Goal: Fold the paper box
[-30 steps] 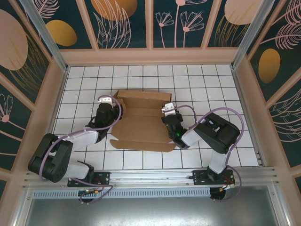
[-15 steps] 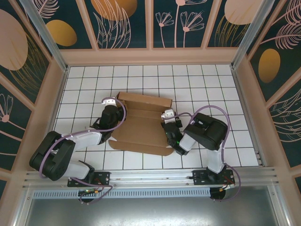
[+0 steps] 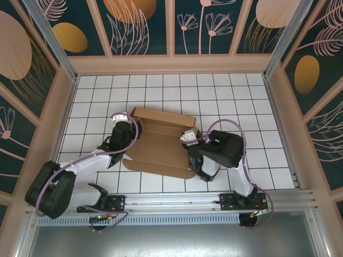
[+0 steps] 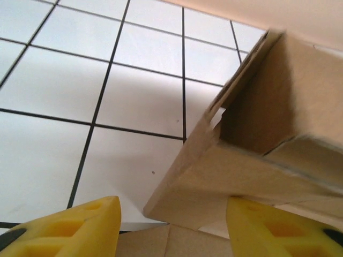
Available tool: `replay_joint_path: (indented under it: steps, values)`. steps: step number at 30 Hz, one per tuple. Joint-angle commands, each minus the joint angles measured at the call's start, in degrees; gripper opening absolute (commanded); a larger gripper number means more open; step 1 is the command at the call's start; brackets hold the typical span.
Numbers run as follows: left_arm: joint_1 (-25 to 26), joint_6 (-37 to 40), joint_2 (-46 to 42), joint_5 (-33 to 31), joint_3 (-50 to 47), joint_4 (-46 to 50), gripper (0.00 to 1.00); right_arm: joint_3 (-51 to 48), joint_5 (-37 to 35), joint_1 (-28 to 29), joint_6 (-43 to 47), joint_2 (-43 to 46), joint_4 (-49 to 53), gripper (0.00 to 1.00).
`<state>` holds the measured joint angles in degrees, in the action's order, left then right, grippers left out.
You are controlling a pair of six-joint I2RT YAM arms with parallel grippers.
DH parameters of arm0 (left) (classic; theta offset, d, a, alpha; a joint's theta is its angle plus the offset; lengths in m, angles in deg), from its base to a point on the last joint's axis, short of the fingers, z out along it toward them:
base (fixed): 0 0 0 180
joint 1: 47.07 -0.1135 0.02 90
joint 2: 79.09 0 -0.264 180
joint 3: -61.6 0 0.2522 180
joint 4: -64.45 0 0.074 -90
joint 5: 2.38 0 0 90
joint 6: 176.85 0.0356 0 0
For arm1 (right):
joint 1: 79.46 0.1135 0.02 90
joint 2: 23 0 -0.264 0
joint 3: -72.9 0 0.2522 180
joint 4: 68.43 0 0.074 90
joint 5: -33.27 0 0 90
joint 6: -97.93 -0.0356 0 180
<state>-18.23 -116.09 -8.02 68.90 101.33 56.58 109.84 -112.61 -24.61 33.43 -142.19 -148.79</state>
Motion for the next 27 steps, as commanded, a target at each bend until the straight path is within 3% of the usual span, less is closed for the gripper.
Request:
replay_joint_path:
  steps: [1,5,8,11,14,19,22,27]
  values:
    - [-0.19,0.17,-4.16,0.38,0.91,4.5,0.57,-0.79,-0.45,-0.49,5.55,0.51,-2.3,0.11]
    - [-0.19,2.02,-9.32,0.56,2.85,10.01,0.58,-0.66,-0.25,-0.71,4.93,0.55,-1.47,0.11]
    - [-0.59,5.3,-14.4,-3.88,4.03,12.64,0.6,-0.77,0.26,-0.93,3.67,1.51,0.28,0.11]
    - [-5.29,6.61,-16.39,-5.29,4.69,15.03,0.6,-0.6,1.12,-1.19,1.97,2.62,3.0,0.12]
    - [-10.41,9.66,-13.78,0.25,4.67,15.06,0.57,-0.51,1.72,-1.34,1.32,2.94,4.03,0.12]
    - [-10.73,17.26,-4.94,8.57,7.84,17.09,0.51,-0.33,2.12,-1.36,0.59,3.31,5.24,0.13]
    - [-10.69,18.1,-3.38,10.23,7.52,16.62,0.48,-0.41,2.85,-1.41,-0.51,3.6,6.31,0.13]
    - [-10.65,21.81,-1.35,19.14,8.32,16.39,0.49,-0.15,3.12,-1.59,-0.64,3.27,6.74,0.13]
